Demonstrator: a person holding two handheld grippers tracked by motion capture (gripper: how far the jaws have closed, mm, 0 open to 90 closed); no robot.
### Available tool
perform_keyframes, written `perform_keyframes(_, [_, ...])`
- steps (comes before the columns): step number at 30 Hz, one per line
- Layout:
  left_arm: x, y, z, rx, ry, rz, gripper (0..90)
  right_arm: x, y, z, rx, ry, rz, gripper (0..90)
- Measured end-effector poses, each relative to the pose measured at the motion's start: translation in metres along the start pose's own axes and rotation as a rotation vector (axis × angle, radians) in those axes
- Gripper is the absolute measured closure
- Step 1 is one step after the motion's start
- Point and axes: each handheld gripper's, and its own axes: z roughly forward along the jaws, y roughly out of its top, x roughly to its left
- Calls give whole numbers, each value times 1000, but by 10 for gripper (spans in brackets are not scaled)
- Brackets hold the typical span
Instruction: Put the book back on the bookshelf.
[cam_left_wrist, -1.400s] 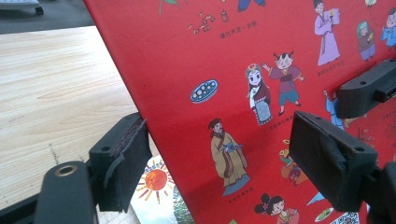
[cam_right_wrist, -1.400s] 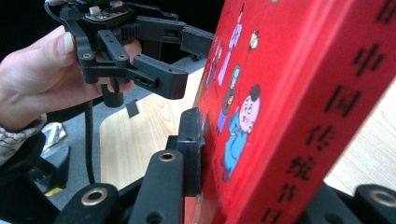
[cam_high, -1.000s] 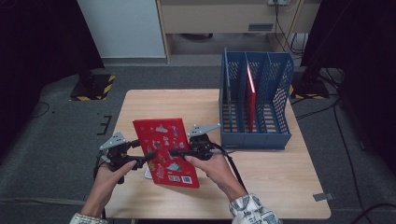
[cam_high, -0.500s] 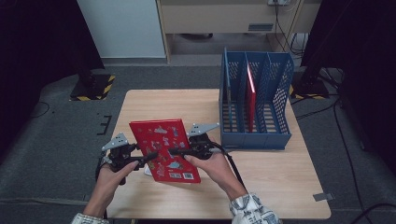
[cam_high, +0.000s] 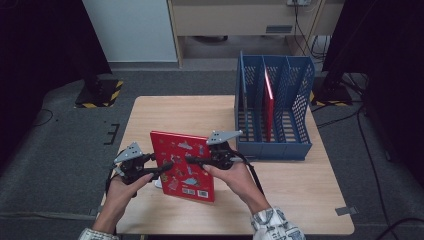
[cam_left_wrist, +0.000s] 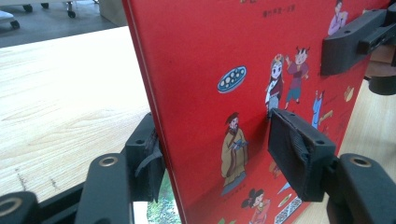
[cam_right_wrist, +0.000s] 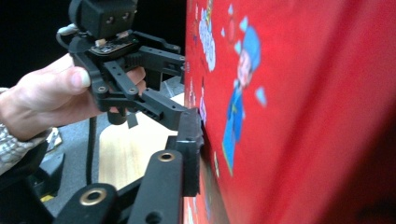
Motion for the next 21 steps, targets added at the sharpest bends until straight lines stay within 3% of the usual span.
perform_keyframes(11, [-1, 9, -13, -42, 32, 17, 408, 4, 10, 1, -15, 7, -49, 750])
perform_keyframes(15, [-1, 9, -14, -52, 62, 37, 412, 5, 13, 3, -22, -10, -94, 726])
perform_keyframes(21, [-1, 9, -12, -58, 85, 47, 417, 0, 13, 5, -31, -31, -102, 671])
